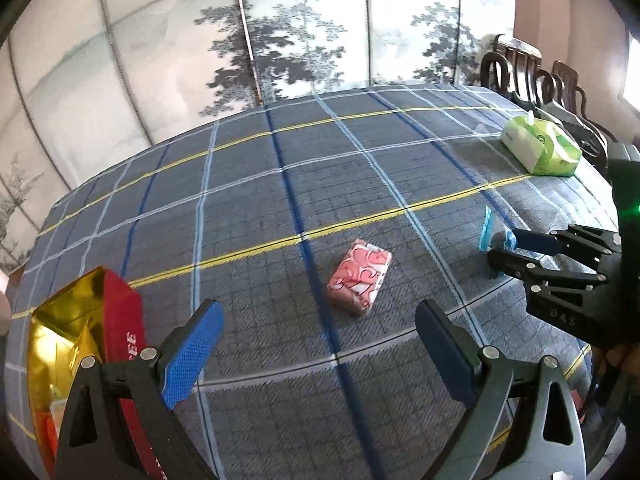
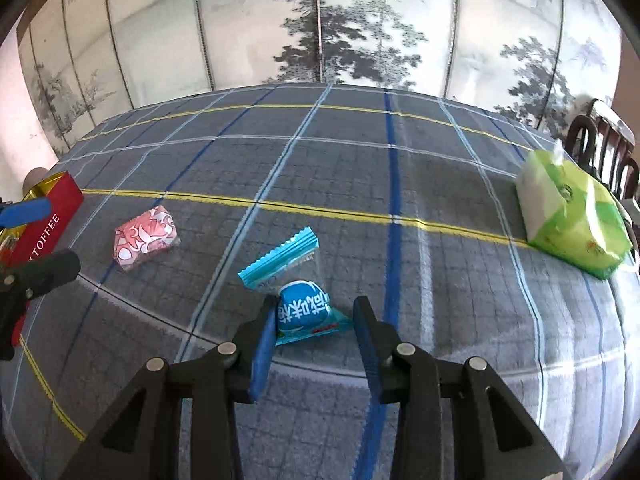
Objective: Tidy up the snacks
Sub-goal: 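Grasp the pink wrapped candy with the left tool while the right tool holds the blue candy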
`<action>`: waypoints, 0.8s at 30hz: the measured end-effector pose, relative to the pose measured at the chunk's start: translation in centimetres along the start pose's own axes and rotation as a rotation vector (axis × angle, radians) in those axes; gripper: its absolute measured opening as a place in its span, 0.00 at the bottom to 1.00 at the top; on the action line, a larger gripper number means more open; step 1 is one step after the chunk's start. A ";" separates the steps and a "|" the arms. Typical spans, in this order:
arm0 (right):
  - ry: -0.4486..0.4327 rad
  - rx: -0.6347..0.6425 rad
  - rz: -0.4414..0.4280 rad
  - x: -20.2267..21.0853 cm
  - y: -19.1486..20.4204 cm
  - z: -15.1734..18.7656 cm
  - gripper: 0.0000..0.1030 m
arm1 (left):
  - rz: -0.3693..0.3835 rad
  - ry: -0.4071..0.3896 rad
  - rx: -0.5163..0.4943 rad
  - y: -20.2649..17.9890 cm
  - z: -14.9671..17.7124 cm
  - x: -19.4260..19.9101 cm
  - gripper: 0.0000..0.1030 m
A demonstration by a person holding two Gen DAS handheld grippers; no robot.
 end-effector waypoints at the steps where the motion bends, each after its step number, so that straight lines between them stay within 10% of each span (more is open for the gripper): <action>1: 0.001 -0.006 -0.002 0.0 -0.1 0.0 0.37 | 0.014 0.005 0.000 -0.1 -0.1 -0.3 0.93; 24: 0.003 -0.012 -0.012 0.1 -0.3 0.1 0.37 | 0.131 0.090 0.057 -1.1 -0.6 -5.9 0.51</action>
Point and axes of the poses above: each gripper's, at about its wrist camera, not at the fingertips, and x roughly against the way its jaws point, y to its left, z to its underside, the point moved 9 cm from there along -x, roughly the way its jaws point, and after that the axes turned 13 degrees about -x, right-handed, at the moved point
